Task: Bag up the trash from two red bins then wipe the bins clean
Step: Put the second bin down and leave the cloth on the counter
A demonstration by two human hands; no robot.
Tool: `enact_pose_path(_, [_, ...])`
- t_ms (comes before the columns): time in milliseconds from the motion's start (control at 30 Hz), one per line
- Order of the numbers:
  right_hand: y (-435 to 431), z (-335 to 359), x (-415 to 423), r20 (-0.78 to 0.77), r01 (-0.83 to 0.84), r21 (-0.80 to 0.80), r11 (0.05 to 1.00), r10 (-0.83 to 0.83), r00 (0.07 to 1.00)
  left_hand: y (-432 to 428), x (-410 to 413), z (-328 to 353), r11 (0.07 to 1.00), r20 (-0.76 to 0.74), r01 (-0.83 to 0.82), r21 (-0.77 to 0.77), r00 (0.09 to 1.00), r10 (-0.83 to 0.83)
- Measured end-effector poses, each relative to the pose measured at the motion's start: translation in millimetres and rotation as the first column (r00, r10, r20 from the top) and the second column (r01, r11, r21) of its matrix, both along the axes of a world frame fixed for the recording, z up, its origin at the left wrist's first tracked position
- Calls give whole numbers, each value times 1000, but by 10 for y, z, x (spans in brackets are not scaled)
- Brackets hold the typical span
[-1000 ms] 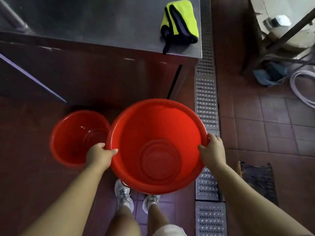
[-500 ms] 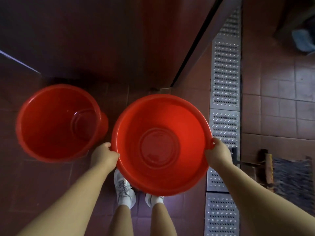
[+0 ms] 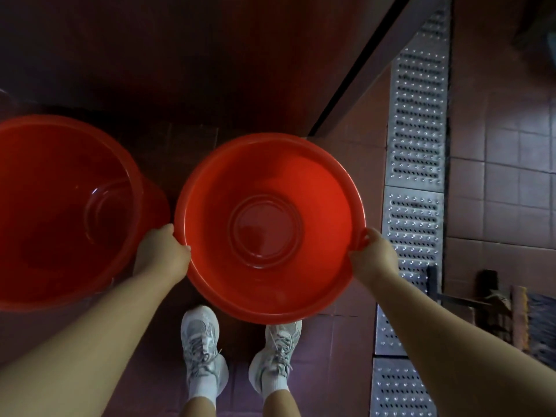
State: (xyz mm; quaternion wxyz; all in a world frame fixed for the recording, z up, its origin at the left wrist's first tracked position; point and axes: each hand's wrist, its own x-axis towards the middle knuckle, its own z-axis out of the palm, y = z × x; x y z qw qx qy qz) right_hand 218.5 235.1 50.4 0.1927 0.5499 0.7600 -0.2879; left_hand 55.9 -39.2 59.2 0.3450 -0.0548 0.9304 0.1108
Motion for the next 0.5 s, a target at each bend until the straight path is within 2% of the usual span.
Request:
enact_pose_path(300, [-162, -349, 34, 32, 26, -47, 999, -25, 999, -42, -4, -237, 997, 6, 13, -78, 1000, -13])
enact_pose_path(500, [-291, -402, 100, 23, 57, -80, 995, -55, 998, -97, 45, -313, 999, 31, -18, -38, 999, 20])
